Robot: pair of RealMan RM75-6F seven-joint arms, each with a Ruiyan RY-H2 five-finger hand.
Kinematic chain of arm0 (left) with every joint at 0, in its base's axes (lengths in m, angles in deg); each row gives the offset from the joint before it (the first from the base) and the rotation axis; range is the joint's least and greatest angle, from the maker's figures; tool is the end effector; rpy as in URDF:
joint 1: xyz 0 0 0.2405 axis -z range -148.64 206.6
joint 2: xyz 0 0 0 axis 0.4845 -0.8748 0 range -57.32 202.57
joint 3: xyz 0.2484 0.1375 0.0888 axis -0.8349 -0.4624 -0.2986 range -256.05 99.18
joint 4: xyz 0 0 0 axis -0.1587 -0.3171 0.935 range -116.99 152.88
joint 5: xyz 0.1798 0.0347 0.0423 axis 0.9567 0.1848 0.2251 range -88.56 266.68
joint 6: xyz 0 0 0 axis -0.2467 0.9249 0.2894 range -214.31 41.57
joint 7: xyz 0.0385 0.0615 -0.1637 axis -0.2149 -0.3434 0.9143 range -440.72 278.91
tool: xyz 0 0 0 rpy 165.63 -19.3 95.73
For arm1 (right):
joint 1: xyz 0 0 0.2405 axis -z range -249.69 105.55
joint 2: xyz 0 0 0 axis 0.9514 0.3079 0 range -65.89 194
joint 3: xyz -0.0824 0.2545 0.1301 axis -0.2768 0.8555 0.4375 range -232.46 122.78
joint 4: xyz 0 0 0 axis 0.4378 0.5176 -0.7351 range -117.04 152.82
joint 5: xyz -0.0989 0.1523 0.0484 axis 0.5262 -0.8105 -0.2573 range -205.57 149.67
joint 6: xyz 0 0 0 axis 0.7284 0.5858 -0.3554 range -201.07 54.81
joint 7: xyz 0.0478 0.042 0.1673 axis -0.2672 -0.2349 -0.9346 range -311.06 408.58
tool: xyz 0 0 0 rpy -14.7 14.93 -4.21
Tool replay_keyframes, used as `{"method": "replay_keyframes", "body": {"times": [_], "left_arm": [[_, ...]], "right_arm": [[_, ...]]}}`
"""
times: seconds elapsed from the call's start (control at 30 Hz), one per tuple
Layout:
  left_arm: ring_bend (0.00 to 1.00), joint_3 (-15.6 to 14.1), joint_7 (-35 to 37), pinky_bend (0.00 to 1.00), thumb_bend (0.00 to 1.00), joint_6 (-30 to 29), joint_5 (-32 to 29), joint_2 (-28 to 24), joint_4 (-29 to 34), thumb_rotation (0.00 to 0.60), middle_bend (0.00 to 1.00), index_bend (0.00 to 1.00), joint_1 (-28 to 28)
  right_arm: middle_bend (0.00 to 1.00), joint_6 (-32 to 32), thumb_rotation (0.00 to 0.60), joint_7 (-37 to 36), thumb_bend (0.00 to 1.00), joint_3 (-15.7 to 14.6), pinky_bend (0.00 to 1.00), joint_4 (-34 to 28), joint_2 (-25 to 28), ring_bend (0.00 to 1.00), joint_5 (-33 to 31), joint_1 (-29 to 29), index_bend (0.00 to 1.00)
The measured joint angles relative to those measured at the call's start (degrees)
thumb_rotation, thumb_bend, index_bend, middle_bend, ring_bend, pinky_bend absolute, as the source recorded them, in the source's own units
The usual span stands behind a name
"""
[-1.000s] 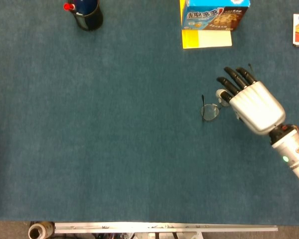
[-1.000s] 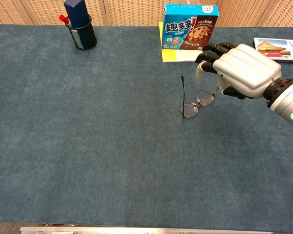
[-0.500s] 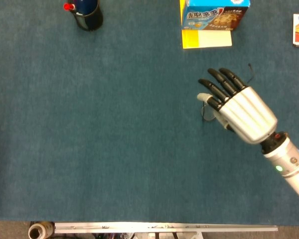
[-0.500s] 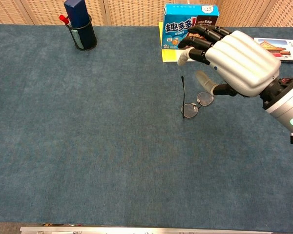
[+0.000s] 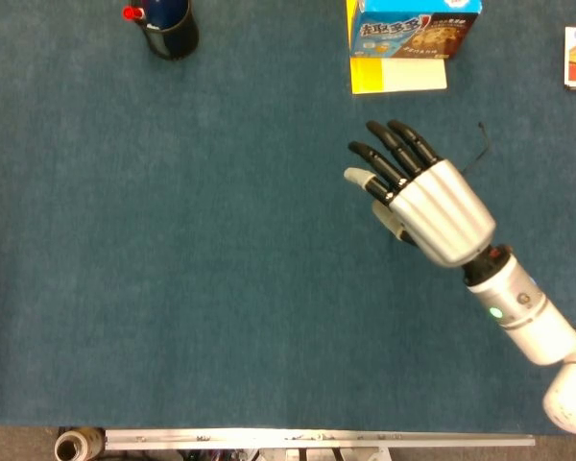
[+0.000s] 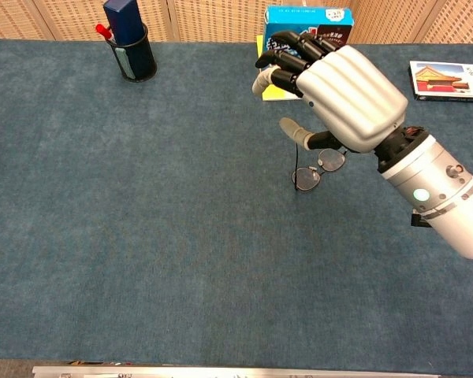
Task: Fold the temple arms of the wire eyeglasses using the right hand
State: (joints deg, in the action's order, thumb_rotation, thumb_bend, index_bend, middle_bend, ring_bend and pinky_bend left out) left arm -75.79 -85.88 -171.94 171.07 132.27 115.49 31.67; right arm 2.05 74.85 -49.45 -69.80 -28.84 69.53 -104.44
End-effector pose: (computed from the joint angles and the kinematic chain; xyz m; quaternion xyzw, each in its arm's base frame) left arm -0.3445 0.2023 0.2217 -0.5804 -0.3902 -0.3451 0.6259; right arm -0.1273 -0.3091 0.0091 0.7458 -0.1600 0.5074 0.4009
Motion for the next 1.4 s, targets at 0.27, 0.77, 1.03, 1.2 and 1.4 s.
{"method": "replay_keyframes", "body": {"times": [0.27, 0.77, 1.03, 1.2, 1.4], "left_arm": [[0.23, 0.3, 0.4, 0.49, 0.1, -0.3, -0.3, -0.3, -0.2, 0.6, 0.18, 0.21, -0.2], [0.23, 0.2, 0.0, 0.49, 0.1, -0.1, -0.4, -0.2, -0.1, 0.6, 0.18, 0.21, -0.1], [0.23, 0.2, 0.0, 0.49, 0.1, -0.2, -0.3, -0.3, 0.0, 0.6, 0.18, 0.21, -0.2], [0.23, 0.2, -0.1, 0.49, 0.1, -0.2, -0.3, -0.3, 0.0, 0.6, 0.18, 0.21, -0.2], [0.23, 0.2, 0.0, 0.49, 0.1, -0.2, -0.3, -0.3, 0.1, 0.6, 0.18, 0.21, -0.2]], "right_arm": [[0.24, -2.1, 0.6, 0.1, 0.35, 1.2, 0.16, 4.3, -3.1, 0.08, -1.8, -1.3, 0.34], [0.24, -4.1, 0.6, -0.7, 0.35, 2.1, 0.16, 9.4, -5.0, 0.08, -4.8, -2.3, 0.34], [0.24, -4.4, 0.6, -0.2, 0.35, 1.6, 0.16, 10.3, -4.7, 0.08, -5.9, -2.0, 0.34], [0.24, -4.7, 0.6, -0.1, 0.35, 1.4, 0.16, 10.9, -4.5, 0.08, -6.4, -1.8, 0.34], [0.24, -4.9, 0.6, -0.3, 0.35, 0.9, 0.16, 11.8, -4.4, 0.08, -6.8, -1.6, 0.34]]}}
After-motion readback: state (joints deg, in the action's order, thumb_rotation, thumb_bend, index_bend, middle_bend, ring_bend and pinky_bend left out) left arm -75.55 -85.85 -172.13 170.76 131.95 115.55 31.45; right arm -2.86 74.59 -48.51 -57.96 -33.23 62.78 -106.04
